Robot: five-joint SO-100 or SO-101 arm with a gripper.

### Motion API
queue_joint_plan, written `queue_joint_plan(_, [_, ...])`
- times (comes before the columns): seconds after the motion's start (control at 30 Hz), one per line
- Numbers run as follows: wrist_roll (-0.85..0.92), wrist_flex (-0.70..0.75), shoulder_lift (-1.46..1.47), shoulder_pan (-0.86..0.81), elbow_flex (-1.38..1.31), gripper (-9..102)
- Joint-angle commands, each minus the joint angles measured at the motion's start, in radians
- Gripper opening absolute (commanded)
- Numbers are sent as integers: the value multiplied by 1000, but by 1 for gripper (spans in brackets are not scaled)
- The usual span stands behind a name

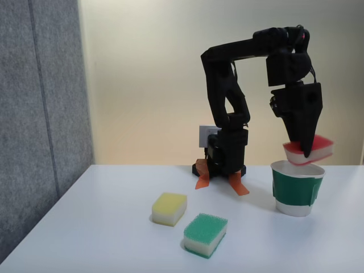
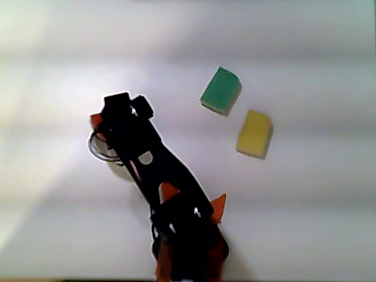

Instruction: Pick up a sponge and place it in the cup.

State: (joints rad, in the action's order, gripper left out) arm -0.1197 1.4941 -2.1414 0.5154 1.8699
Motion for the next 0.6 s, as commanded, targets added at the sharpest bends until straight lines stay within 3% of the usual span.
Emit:
queue_joint_plan(0.0, [-25, 18, -57, 23, 17, 0])
queue_joint_plan(0.43, [-84, -38, -61, 63, 55, 4])
queue_joint_plan(0.57, [-61, -66, -63, 58, 72, 10])
